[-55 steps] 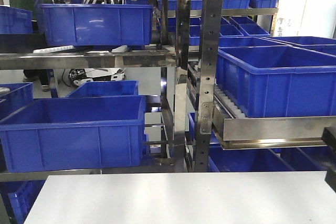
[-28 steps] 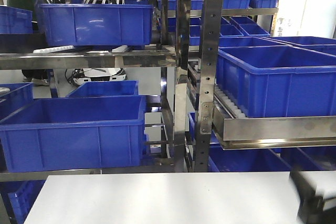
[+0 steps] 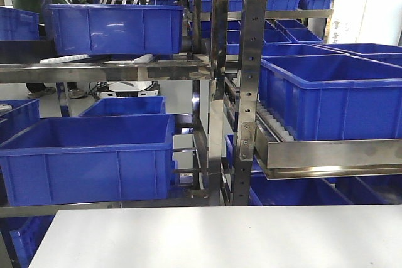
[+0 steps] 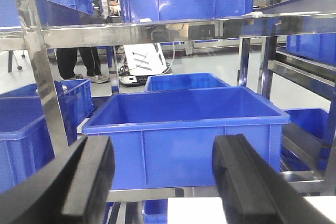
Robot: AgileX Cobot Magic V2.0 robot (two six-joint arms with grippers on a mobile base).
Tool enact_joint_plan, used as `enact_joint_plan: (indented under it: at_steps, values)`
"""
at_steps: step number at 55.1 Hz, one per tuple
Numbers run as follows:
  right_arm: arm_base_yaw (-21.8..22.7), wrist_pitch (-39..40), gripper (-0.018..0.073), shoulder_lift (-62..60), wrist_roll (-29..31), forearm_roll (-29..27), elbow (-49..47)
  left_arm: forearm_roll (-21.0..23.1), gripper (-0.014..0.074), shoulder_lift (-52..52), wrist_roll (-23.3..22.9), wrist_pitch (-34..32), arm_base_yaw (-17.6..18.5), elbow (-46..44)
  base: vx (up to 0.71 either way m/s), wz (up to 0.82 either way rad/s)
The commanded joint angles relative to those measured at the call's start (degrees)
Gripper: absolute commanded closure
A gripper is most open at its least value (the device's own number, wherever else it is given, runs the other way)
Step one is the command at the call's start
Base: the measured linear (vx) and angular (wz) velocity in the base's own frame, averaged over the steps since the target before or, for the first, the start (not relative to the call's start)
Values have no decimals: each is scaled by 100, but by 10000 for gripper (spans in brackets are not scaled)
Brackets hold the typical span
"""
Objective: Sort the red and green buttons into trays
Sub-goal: 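Grasp the red-capped push button with the right gripper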
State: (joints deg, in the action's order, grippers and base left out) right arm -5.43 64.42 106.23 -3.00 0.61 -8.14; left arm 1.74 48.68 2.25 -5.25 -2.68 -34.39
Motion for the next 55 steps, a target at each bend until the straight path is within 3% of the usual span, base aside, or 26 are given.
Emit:
enact_joint_plan:
  at_steps: [1,19,23,32,46,51,55]
  values:
    - [39,1223,-23,154,59,100,-316,7,62,6,-59,-409,-15,-196,0,0]
    - [39,1223,5,1064,59,182,-1595,7,62,6,-54,-408,-15,-196,0,0]
    - [39,1223,110,1166,59,348,-1714,7,62,6,-54,-402,-15,-196,0,0]
    - [39,1223,570,1175,59,463,-1682,7,62,6,-59,-276,-15,-196,0,0]
    - [39,1223,570,1167,39,508,-1632,7,62,239,-59,355,207,173,0,0]
    - [39,1223,568,1167,39,508,-1632,11,62,489,-59,146,394,644,0,0]
    - [39,1223,566,1167,39,508,-1632,-1,62,801,-44,-620,535,1097,0,0]
